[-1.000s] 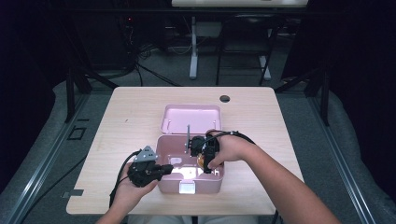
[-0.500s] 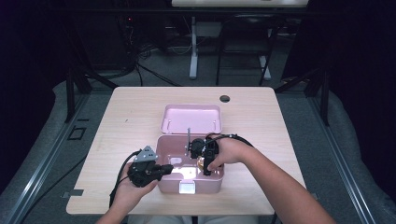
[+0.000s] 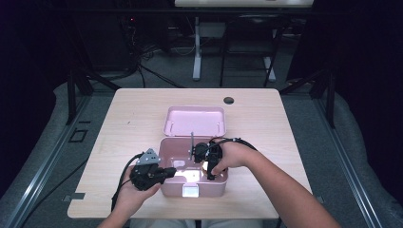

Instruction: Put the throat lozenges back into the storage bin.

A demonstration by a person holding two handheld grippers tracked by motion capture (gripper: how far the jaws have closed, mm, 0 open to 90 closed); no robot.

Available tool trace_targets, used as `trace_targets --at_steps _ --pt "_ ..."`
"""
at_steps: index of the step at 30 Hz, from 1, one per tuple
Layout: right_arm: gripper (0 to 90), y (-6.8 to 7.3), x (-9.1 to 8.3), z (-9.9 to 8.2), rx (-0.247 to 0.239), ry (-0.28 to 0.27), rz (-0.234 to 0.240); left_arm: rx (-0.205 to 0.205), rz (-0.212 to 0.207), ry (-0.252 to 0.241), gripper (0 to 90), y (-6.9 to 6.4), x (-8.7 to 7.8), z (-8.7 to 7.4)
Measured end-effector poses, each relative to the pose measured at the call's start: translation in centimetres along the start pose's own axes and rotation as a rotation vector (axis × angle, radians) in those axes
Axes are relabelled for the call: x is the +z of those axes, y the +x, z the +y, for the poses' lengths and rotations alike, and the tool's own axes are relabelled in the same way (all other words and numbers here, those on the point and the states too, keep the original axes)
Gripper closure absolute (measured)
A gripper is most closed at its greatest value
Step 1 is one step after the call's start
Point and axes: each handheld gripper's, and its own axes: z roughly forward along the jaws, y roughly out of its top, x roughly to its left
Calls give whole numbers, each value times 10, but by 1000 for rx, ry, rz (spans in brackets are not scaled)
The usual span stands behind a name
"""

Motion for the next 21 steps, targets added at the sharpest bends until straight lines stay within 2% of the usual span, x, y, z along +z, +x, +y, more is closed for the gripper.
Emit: trace_targets --at_steps 21 --pt "199 -1 6 0 5 6 8 0 0 -1 864 0 0 0"
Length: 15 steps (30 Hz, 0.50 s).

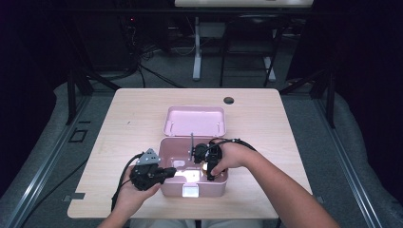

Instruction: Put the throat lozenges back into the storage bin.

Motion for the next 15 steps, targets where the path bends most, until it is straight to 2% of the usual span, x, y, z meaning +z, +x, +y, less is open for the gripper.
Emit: trace_targets --at_steps 15 --pt "198 -1 2 -1 5 -13 13 0 0 0 863 0 0 0"
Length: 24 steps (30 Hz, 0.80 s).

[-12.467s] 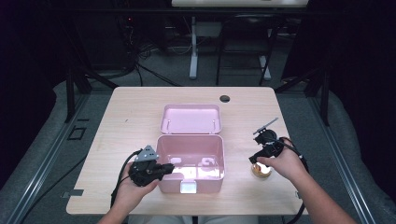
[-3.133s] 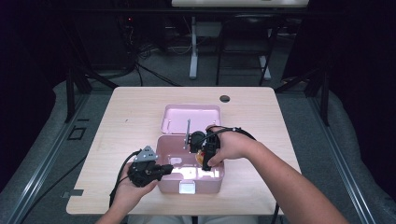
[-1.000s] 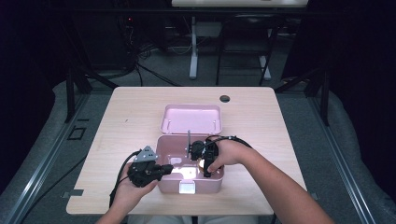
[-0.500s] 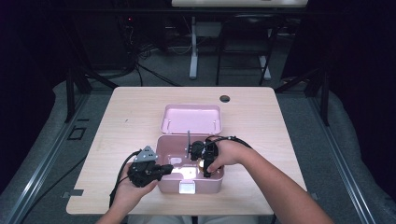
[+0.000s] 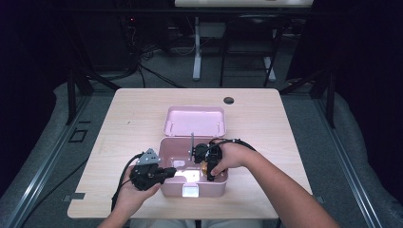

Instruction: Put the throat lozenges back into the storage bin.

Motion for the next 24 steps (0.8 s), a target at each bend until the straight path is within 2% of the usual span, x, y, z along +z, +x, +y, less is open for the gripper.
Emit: trace_targets --at_steps 7,11,24 --pt "190 0 1 0 5 -5 -4 -1 -3 1 862 0 0 0" --pt "149 0 -1 0 13 -11 -15 -2 -3 0 859 0 0 0" --pt "167 1 -13 -1 26 -33 -24 -5 -2 -1 852 0 0 0"
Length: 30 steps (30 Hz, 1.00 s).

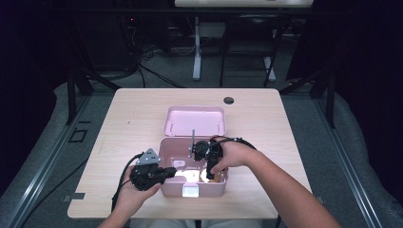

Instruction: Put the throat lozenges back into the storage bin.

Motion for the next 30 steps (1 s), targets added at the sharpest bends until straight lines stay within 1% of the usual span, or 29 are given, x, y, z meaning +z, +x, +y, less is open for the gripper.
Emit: trace_targets --at_steps 5,8,10,11,13,15,18,19,22,23,24,25,27,28,30 --pt "186 0 -7 -1 3 -24 4 -3 2 -3 845 0 0 0" --pt "191 1 -10 -1 4 -23 5 -4 1 -1 838 -1 0 0" --pt "193 3 -12 -1 4 -10 1 -5 1 -1 831 -1 0 0" --pt "197 3 -13 -1 -4 -8 -1 -7 -1 0 828 -1 0 0" --pt "206 4 -16 -1 -1 -14 0 -9 -4 3 819 -1 0 1" --pt "211 5 -22 -2 2 -7 -6 -9 -5 3 809 -2 -1 1" --pt "227 6 -27 -3 3 -20 -13 -7 2 -13 792 -2 -4 2" --pt "228 6 -30 -3 5 -20 -16 -13 -1 -18 788 -2 -5 3" --pt "234 7 -37 -4 6 -13 -34 -11 6 -36 776 -2 -9 4" --pt "235 8 -39 -4 11 -19 -36 -6 8 -37 771 -2 -11 4" --pt "235 8 -41 -5 16 -16 -39 -14 8 -43 763 -2 -12 4" --pt "235 8 -44 -5 26 -16 -40 -7 9 -43 762 -1 -13 5" --pt "243 9 -49 -6 41 -21 -38 -16 13 -48 753 -1 -15 5" --pt "247 8 -51 -6 40 -26 -42 -11 16 -48 749 0 -17 5" --pt "254 9 -55 -7 42 -26 -52 -16 13 -54 741 0 -19 6"
